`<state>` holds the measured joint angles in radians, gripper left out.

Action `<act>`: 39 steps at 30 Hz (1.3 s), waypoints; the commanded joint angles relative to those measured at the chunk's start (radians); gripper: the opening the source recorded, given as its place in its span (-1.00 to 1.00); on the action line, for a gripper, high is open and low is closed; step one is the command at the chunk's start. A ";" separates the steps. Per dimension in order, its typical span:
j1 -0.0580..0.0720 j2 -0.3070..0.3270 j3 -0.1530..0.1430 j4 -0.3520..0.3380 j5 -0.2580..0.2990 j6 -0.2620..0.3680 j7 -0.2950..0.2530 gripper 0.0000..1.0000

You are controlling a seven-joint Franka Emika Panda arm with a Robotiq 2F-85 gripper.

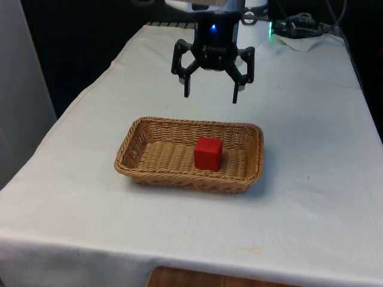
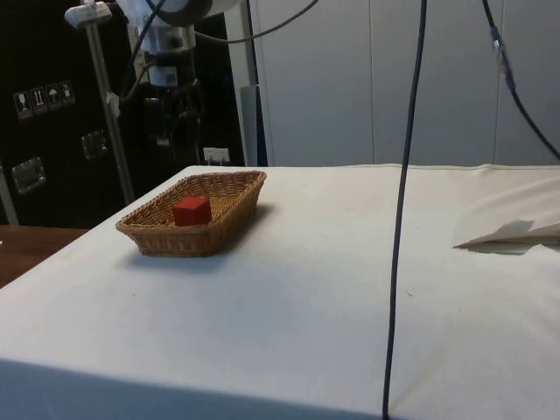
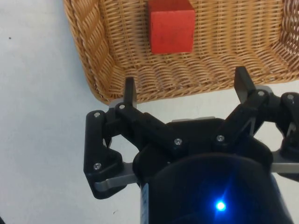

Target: Pick up the cube and place it into the basket.

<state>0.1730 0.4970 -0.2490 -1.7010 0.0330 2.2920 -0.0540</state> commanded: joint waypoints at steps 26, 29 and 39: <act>0.008 -0.173 0.001 -0.250 -0.001 0.169 -0.008 1.00; 0.012 -0.201 -0.002 -0.292 -0.008 0.211 -0.004 1.00; 0.015 -0.258 -0.001 -0.381 -0.008 0.285 -0.004 1.00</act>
<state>0.1850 0.2420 -0.2470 -2.0800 0.0320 2.5680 -0.0620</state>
